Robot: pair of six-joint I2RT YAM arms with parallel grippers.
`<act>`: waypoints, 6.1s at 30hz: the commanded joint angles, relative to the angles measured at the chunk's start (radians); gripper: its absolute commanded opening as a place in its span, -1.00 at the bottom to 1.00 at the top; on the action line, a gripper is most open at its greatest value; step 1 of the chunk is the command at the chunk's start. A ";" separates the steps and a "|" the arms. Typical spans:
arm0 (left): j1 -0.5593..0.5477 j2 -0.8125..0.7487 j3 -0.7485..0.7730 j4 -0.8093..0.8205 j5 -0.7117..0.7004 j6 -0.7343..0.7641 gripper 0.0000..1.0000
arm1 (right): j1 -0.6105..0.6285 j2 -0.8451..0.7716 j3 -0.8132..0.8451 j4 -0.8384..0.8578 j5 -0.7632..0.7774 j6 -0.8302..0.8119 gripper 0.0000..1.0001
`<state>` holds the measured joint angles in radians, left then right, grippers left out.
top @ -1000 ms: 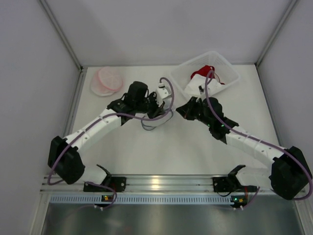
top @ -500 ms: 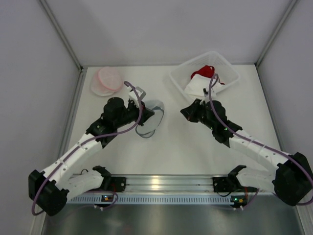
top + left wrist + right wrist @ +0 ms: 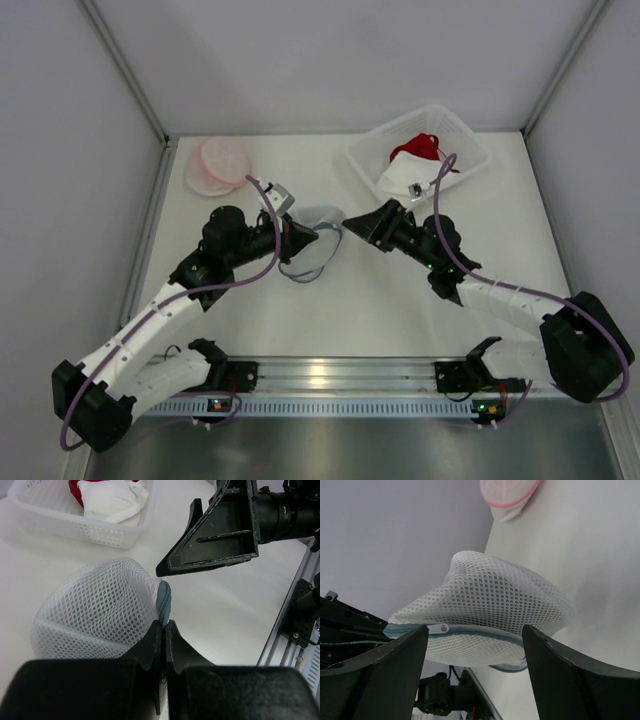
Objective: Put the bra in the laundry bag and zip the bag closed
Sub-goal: Zip the laundry bag at the center of the board.
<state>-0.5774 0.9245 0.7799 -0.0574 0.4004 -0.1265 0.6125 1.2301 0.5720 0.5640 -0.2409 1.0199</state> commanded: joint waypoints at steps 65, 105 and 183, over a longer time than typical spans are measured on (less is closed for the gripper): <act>-0.041 0.065 -0.007 0.125 0.008 0.030 -1.00 | 0.069 0.011 0.002 0.183 0.012 0.218 -0.56; -0.041 0.089 0.165 -0.106 -0.005 0.083 0.75 | 0.067 -0.118 0.152 -0.345 0.167 -0.231 -1.00; -0.523 0.070 -0.065 0.036 -0.936 -0.283 -1.00 | -0.014 -0.127 0.167 -0.561 0.249 -0.281 -1.00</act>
<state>-1.1007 1.0683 0.7715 -0.1474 -0.4702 -0.3737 0.6300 1.1046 0.7204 0.0151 -0.0532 0.7841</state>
